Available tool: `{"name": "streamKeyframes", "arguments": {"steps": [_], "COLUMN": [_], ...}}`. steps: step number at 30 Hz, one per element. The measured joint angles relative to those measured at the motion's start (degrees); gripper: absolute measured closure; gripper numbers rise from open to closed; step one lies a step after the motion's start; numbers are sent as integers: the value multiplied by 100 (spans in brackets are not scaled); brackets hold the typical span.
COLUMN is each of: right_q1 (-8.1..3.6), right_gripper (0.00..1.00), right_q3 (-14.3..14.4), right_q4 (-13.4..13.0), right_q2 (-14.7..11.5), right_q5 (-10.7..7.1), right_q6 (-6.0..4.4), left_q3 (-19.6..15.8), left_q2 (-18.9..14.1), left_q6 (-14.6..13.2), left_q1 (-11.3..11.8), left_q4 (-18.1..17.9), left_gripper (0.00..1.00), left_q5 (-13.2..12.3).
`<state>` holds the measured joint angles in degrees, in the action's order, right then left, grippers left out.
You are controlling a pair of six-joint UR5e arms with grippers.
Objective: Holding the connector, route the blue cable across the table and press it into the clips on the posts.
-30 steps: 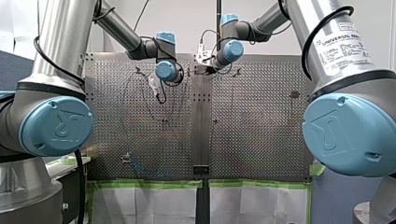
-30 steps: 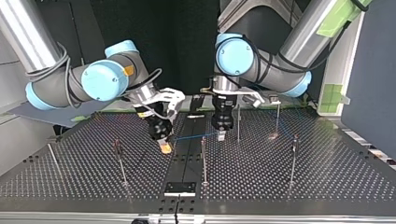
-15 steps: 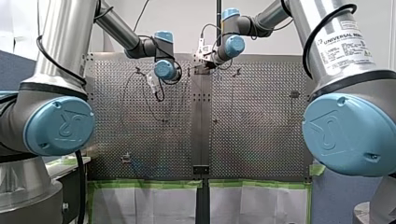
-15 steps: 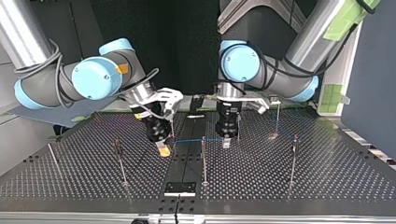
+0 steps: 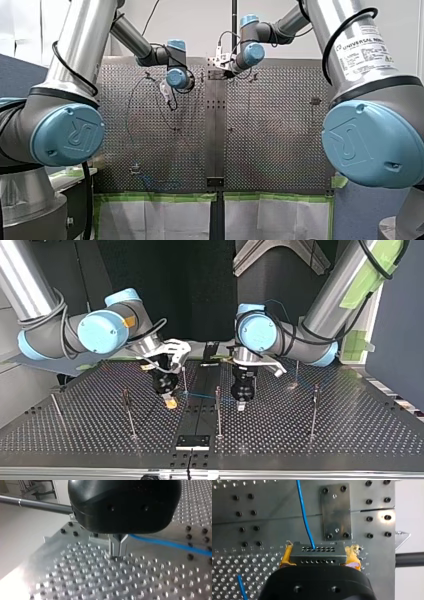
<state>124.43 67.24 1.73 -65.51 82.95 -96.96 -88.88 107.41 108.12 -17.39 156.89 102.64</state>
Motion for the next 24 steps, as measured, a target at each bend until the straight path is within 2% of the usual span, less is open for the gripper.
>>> {"name": "streamKeyframes", "arguments": {"steps": [5, 9, 13, 14, 15, 16, 18, 19, 20, 21, 22, 24], "right_q1": [-126, -230, -317, -338, -352, -364, -386, -392, -399, -402, -405, -410], "right_gripper": [100, 100, 100, 100, 100, 100, 100, 100, 100, 100, 100, 100], "right_q3": [-39, -108, -163, -169, -173, -176, -178, -177, -178, -178, -178, -179], "right_q4": [-39, -61, -67, -67, -68, -68, -68, -69, -68, -69, -68, -65], "right_q2": [26, 52, 82, 87, 89, 92, 98, 100, 101, 101, 101, 102], "right_q5": [-83, -166, -208, -215, -219, -221, -224, -226, -233, -239, -246, -260], "right_q6": [-8, -48, -66, -68, -68, -69, -70, -70, -70, -70, -71, -71], "left_q3": [212, 259, 266, 265, 264, 263, 262, 262, 261, 262, 262, 261], "left_q2": [96, 105, 106, 106, 107, 107, 107, 106, 106, 106, 105, 106], "left_q6": [10, 16, 23, 24, 26, 28, 29, 29, 28, 27, 25, 18], "left_q1": [210, 403, 509, 520, 523, 522, 514, 509, 500, 493, 487, 474], "left_q4": [25, 59, 100, 120, 137, 155, 189, 202, 221, 237, 251, 285], "left_gripper": [98, 98, 96, 82, 74, 74, 47, 47, 39, 25, 25, 4], "left_q5": [-153, -308, -355, -359, -361, -364, -368, -369, -370, -373, -375, -378]}}
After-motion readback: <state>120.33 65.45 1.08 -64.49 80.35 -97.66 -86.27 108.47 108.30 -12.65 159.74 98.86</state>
